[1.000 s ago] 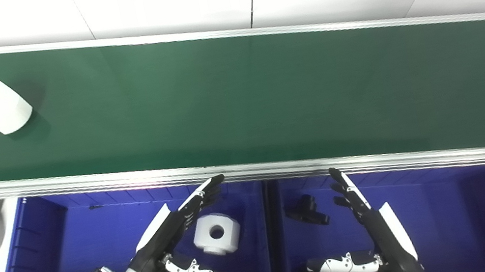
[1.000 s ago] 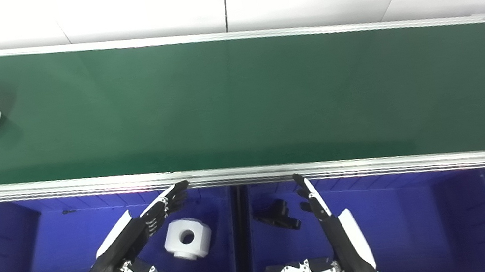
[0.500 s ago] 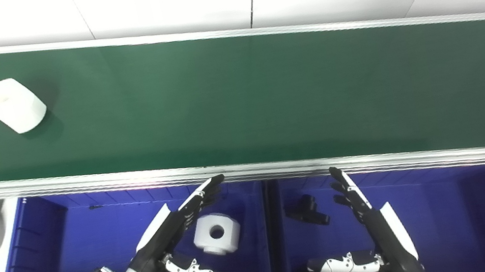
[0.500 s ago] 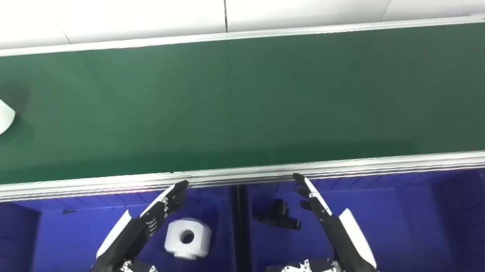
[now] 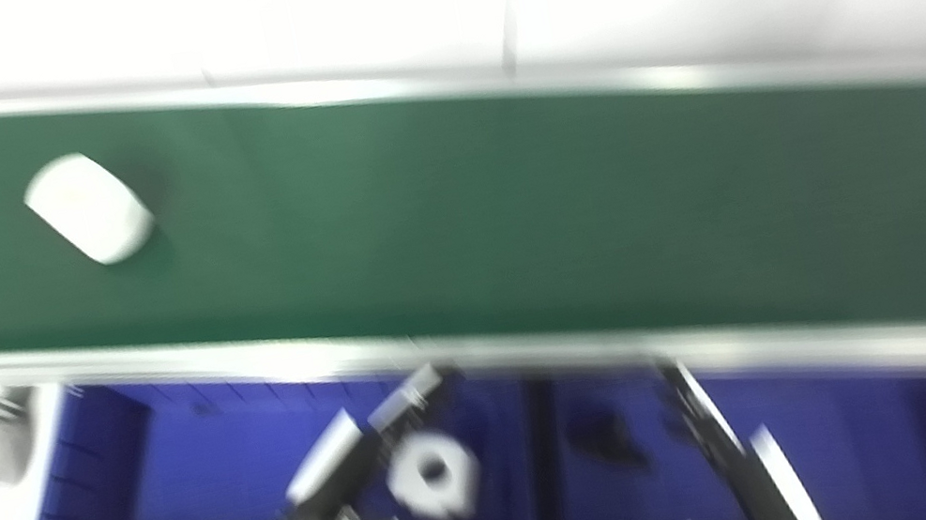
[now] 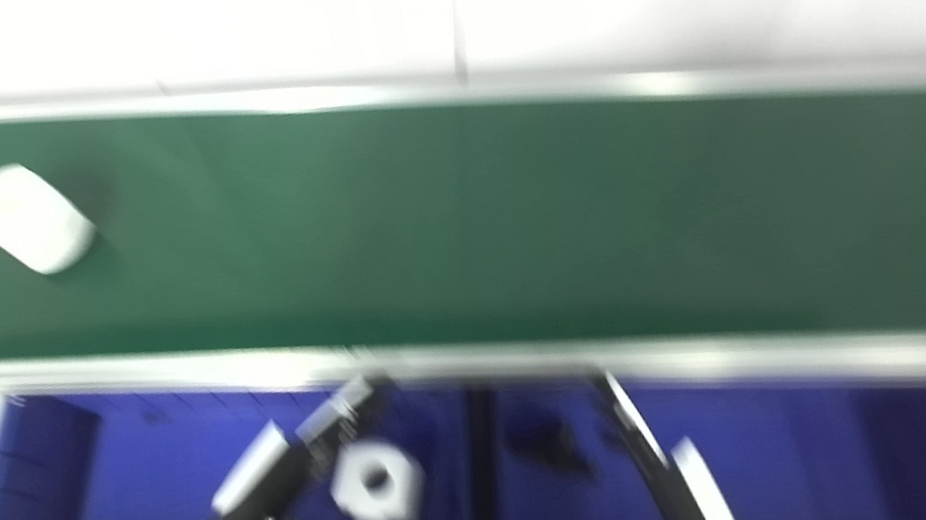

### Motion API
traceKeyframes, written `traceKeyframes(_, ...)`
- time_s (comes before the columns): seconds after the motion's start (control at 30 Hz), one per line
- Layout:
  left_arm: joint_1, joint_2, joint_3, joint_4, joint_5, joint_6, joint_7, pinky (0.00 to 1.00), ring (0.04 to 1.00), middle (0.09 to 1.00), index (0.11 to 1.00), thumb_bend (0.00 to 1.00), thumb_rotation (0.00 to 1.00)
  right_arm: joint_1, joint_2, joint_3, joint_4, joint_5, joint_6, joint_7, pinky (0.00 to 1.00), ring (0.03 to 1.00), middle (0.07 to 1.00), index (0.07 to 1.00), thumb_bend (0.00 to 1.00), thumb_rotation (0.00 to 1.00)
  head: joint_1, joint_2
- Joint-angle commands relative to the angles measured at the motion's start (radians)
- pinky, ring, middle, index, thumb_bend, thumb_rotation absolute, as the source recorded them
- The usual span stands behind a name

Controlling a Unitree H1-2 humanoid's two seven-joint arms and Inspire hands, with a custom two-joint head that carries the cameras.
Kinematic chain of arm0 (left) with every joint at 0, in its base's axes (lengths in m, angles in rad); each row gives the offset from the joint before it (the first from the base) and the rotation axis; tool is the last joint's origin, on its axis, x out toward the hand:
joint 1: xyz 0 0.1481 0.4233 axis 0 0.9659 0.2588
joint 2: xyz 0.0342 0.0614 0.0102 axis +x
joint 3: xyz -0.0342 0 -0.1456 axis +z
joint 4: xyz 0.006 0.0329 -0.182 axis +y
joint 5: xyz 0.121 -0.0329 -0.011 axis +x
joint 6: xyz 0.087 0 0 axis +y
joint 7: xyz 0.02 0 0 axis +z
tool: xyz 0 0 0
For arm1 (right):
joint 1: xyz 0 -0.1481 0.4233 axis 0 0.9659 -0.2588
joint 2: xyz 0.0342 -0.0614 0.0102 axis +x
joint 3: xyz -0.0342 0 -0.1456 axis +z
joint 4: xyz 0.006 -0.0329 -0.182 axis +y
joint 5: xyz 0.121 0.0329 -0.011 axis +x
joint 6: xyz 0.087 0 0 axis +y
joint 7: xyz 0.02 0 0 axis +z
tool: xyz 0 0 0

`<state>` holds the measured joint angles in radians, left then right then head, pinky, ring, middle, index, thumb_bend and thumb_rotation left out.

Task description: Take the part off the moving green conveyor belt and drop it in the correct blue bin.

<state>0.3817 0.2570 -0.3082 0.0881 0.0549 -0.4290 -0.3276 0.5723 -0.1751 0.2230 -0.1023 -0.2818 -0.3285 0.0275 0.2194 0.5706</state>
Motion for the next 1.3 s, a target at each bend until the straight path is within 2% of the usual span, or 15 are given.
traceKeyframes(0.0,-0.004,-0.014,-0.004,0.000,-0.018,-0.041,0.014,0.84,0.910,0.949,0.909,0.89,0.17,0.000,-0.005,-0.009,0.000,0.017,-0.055,-0.007,0.90,0.977,0.999,1.000,0.90,0.21,0.032,-0.026)
traceKeyframes(0.03,-0.006,-0.017,-0.006,0.008,-0.018,-0.041,0.015,0.84,0.907,0.946,0.906,0.89,0.16,0.000,-0.005,-0.010,0.001,0.022,-0.048,-0.004,0.91,0.982,1.000,1.000,0.90,0.21,0.044,-0.036)
traceKeyframes(0.1,-0.009,-0.021,-0.008,0.017,-0.011,-0.041,0.020,0.84,0.900,0.942,0.895,0.90,0.16,-0.003,-0.006,-0.012,0.007,0.024,-0.050,-0.003,0.80,0.949,1.000,1.000,0.90,0.19,0.066,-0.054)
traceKeyframes(0.27,-0.014,-0.022,-0.011,0.026,-0.008,-0.041,0.022,0.81,0.883,0.932,0.884,0.91,0.20,-0.025,-0.006,-0.016,0.067,0.000,-0.130,-0.029,0.92,0.977,1.000,1.000,0.90,0.16,0.084,-0.081)
traceKeyframes(0.33,-0.016,-0.021,-0.011,0.031,-0.011,-0.041,0.021,0.80,0.882,0.928,0.878,0.91,0.22,-0.030,-0.003,-0.014,0.069,-0.040,-0.137,-0.052,0.88,0.970,1.000,1.000,0.92,0.23,0.078,-0.086)
traceKeyframes(0.4,-0.016,-0.019,-0.012,0.029,-0.010,-0.041,0.024,0.79,0.878,0.923,0.872,0.92,0.24,-0.035,-0.006,-0.006,0.073,-0.060,-0.141,-0.074,0.81,0.954,1.000,1.000,0.93,0.24,0.071,-0.087)
traceKeyframes(0.5,-0.014,-0.018,-0.013,0.026,-0.007,-0.041,0.029,0.78,0.870,0.918,0.868,0.92,0.24,-0.038,-0.015,0.011,0.082,-0.055,-0.140,-0.093,0.84,0.968,1.000,1.000,0.93,0.26,0.056,-0.092)
traceKeyframes(0.67,-0.011,-0.019,-0.011,0.025,-0.019,-0.041,0.030,0.78,0.863,0.910,0.863,0.91,0.23,-0.049,-0.029,0.042,0.096,-0.051,-0.141,-0.132,0.79,0.943,0.996,1.000,0.92,0.25,0.047,-0.100)
traceKeyframes(0.77,-0.006,-0.024,-0.005,0.015,-0.028,-0.041,0.033,0.79,0.856,0.899,0.856,0.92,0.23,-0.054,-0.041,0.058,0.100,-0.041,-0.141,-0.147,0.83,0.966,0.999,1.000,0.92,0.22,0.047,-0.100)
traceKeyframes(0.9,0.028,-0.040,0.025,-0.081,-0.063,-0.041,0.041,0.74,0.831,0.887,0.837,0.93,0.19,-0.056,-0.049,0.067,0.099,-0.033,-0.141,-0.153,0.82,0.953,0.996,1.000,0.92,0.25,0.023,-0.086)
traceKeyframes(1.03,0.070,-0.045,0.053,-0.225,-0.081,-0.041,0.050,0.71,0.827,0.882,0.820,0.95,0.22,-0.047,-0.050,0.064,0.084,-0.003,-0.140,-0.135,0.96,0.991,1.000,1.000,0.91,0.18,0.012,-0.069)
traceKeyframes(1.07,0.076,-0.044,0.060,-0.256,-0.088,-0.041,0.049,0.72,0.827,0.889,0.825,0.95,0.22,-0.044,-0.047,0.060,0.081,0.002,-0.138,-0.130,0.87,0.948,0.995,1.000,0.91,0.17,0.012,-0.069)
traceKeyframes(1.1,0.078,-0.043,0.071,-0.299,-0.091,-0.041,0.051,0.71,0.825,0.893,0.829,0.95,0.21,-0.041,-0.047,0.056,0.078,0.004,-0.137,-0.122,0.84,0.936,0.994,1.000,0.91,0.16,0.007,-0.060)
traceKeyframes(1.23,0.064,-0.044,0.109,-0.384,-0.101,-0.040,0.056,0.73,0.836,0.906,0.845,0.95,0.16,-0.024,-0.045,0.047,0.033,0.020,-0.086,-0.087,0.82,0.934,1.000,1.000,0.90,0.17,-0.008,-0.044)
traceKeyframes(1.27,0.062,-0.047,0.117,-0.395,-0.099,-0.040,0.060,0.74,0.842,0.908,0.847,0.96,0.15,-0.022,-0.044,0.045,0.026,0.026,-0.080,-0.079,0.85,0.946,1.000,1.000,0.90,0.15,-0.008,-0.044)
